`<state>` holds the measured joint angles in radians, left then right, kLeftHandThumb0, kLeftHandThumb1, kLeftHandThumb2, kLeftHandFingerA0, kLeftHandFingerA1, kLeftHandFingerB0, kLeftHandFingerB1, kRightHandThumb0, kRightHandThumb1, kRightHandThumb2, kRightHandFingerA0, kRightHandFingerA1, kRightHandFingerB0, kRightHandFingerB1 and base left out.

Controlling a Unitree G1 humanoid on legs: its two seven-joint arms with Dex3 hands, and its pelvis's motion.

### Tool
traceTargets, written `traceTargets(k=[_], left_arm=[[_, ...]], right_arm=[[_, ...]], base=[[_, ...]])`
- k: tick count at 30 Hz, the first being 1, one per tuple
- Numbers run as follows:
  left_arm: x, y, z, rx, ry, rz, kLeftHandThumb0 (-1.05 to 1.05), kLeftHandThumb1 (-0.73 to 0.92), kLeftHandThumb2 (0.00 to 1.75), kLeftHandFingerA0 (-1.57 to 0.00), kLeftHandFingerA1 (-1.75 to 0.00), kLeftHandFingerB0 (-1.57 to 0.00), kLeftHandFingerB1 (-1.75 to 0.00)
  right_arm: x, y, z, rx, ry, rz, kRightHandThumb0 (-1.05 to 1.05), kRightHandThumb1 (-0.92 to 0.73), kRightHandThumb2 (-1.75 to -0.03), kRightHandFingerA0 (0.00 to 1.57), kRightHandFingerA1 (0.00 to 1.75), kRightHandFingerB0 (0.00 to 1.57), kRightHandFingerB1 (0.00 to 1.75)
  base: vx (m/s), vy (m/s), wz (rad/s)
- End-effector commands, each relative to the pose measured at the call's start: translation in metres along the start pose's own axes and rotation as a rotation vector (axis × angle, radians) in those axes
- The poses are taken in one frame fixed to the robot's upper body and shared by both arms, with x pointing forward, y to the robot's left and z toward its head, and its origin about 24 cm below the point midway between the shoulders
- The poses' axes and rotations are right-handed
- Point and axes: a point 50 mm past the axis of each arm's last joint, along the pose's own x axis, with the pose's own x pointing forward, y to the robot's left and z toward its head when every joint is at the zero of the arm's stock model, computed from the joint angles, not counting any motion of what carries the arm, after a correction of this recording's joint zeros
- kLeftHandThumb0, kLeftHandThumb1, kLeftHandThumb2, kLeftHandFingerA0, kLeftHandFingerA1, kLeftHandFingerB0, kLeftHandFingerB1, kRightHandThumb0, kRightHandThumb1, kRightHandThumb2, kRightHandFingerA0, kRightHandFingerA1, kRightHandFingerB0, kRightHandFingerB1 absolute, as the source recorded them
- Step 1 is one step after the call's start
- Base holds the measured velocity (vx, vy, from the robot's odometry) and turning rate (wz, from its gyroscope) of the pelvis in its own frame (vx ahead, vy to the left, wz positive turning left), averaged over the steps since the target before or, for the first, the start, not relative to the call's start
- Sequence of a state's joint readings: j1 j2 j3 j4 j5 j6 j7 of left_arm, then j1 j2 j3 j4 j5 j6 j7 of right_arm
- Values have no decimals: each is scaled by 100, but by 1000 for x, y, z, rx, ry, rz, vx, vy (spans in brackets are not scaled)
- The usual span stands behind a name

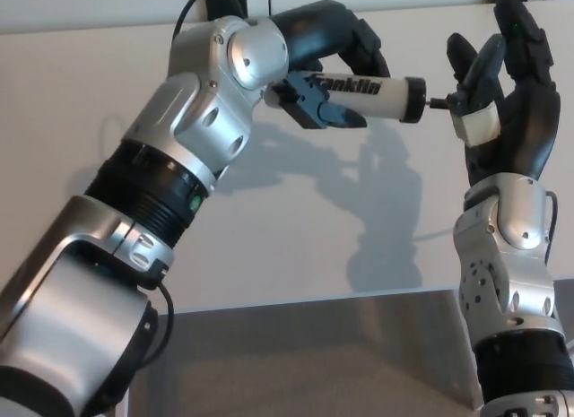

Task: The robot walks towards a desk on which an air pump is kept in the middle. It lifts it up and holds it with its left hand and uses its right hand to compress it by pushing its handle inwards.

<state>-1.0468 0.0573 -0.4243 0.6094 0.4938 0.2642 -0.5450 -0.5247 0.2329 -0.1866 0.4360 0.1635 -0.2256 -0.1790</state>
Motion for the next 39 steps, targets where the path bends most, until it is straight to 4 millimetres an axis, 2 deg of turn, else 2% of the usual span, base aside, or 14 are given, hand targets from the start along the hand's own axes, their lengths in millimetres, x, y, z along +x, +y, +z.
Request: traceTargets(k=[1,2,6,7,15,16,17,19,30,32,33,37,38,39], left_arm=[[-5,-2,-35,-55,100,42,-20,79,63,-90,-117,-70,-115],[-7,-3,-47,-72,136,50,-13,77,62,-92,-101,-56,-53],[-9,-4,-61,-91,181,61,-13,77,62,-92,-101,-56,-53],[-14,-7,-88,-85,253,56,-11,72,71,-85,-132,-68,-131],[-19,-29,-129,-15,353,29,-9,70,75,-91,-152,-72,-140],[-18,-35,-130,-6,356,18,-8,64,74,-93,-153,-69,-142],[-17,-39,-131,0,357,10,-8,64,74,-93,-153,-69,-142],[-15,-45,-130,-2,356,-3,-9,62,74,-93,-152,-68,-146],[1,-77,-106,18,267,-55,-10,69,76,-95,-139,-70,-134],[3,-85,-99,-5,198,-30,-11,72,73,-107,-125,-87,-100],[3,-90,-89,-7,127,-56,-75,48,77,0,0,-3,-21],[2,-96,-74,-2,30,-98,-75,48,77,0,0,-3,-21],[1,-98,-68,15,0,-101,-80,57,58,0,0,0,-9],[0,-99,-56,29,-53,-106,-90,60,60,0,0,0,0]], right_arm=[[3,4,3,-34,-27,54,-75,-92,-71,24,33,15,28],[3,-2,4,-57,-34,56,-78,-91,-73,22,33,11,26],[3,-7,5,-79,-39,56,-78,-91,-73,22,33,11,26],[2,-21,9,-103,-58,46,-36,-50,-110,0,47,0,48],[-3,-44,28,-132,-122,46,-36,-49,-109,0,47,0,47],[-5,-45,30,-136,-131,46,-82,-76,-100,15,41,12,39],[-6,-46,32,-137,-137,47,-82,-76,-100,15,41,12,39],[-8,-46,34,-135,-145,51,-78,-92,-69,22,31,17,27],[-27,-43,41,-101,-173,78,-77,-90,-68,24,31,18,28],[-32,-43,41,-107,-171,91,-77,-91,-68,24,31,17,27],[-34,-41,42,-105,-173,98,-77,-91,-68,22,31,16,27],[-37,-39,42,-102,-174,107,-77,-91,-68,22,31,16,27],[-38,-39,41,-103,-169,110,-36,-50,-109,1,47,0,47],[-40,-38,40,-102,-163,117,-36,-51,-109,0,47,0,47]], base=[[0,0,0],[0,0,0],[0,0,0],[0,0,0],[0,0,0],[0,0,0],[0,0,0],[0,0,0],[0,0,0],[0,0,0],[0,0,0],[0,0,0],[0,0,0],[0,0,0]])
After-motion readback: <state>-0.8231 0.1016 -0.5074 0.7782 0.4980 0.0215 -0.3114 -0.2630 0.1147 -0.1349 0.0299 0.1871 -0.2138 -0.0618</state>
